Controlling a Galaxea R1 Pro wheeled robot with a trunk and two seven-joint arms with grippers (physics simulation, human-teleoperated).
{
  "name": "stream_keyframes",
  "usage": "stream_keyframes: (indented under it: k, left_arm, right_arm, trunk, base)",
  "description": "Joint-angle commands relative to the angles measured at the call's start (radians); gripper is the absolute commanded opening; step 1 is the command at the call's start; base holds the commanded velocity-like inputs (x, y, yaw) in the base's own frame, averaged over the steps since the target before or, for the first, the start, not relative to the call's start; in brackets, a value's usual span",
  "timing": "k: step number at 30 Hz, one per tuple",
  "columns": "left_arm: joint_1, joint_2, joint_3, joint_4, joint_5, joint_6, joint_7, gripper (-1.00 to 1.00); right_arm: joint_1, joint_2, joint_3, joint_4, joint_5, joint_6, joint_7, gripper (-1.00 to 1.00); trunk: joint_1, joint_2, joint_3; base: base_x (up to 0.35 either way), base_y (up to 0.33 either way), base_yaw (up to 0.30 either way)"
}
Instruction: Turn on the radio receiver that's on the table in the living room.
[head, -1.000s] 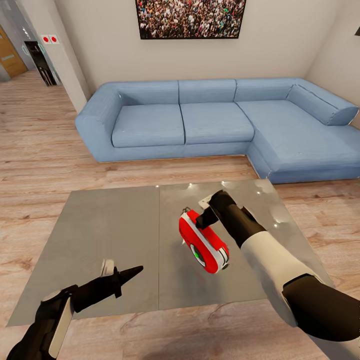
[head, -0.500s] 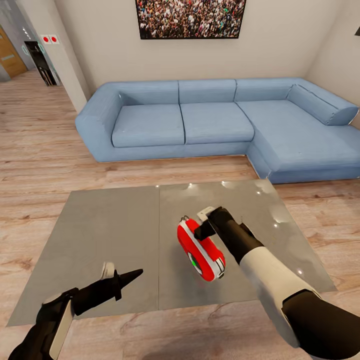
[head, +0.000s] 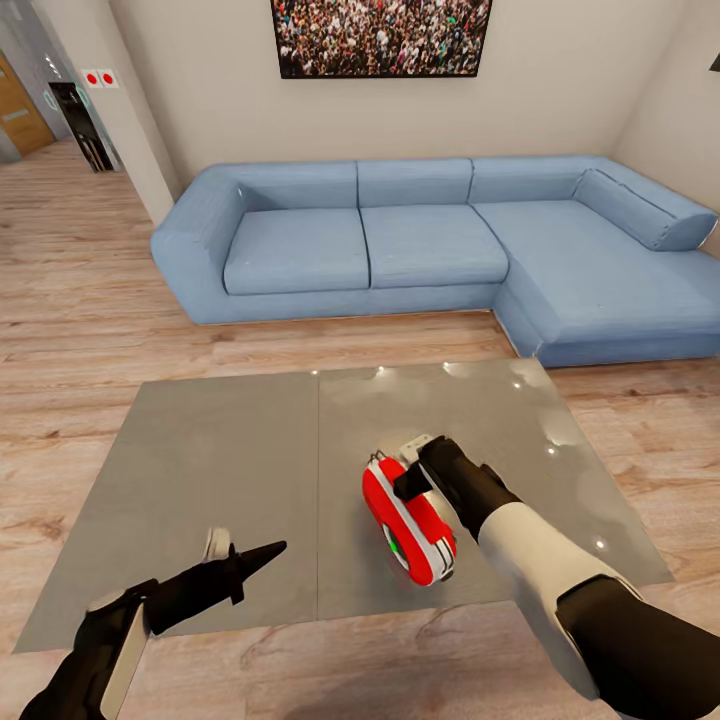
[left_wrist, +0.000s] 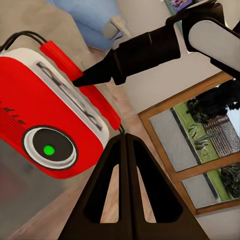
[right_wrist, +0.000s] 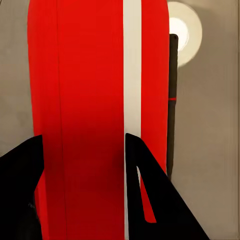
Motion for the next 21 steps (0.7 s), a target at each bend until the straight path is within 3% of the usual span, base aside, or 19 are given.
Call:
stream_keyframes:
  k: [1,21]
  left_arm:
    - [0.0,0.0,0.0,0.001,0.0,0.0,0.0,-1.0]
    - [0.0,0.001,-0.002,0.002,0.0,0.0,0.001,-1.0]
  right_arm:
    - [0.0,0.0,0.0,0.001,-0.002,0.0,-0.005,-1.0]
    - [0.0,-0.001,0.0,0.003,-0.012,-0.002,-0.02,-1.0]
  trunk:
    - [0.0,0.0,0.0]
    - [0.0,0.0,0.0]
  base:
    - [0.0,0.0,0.0]
    - [0.0,0.0,0.0]
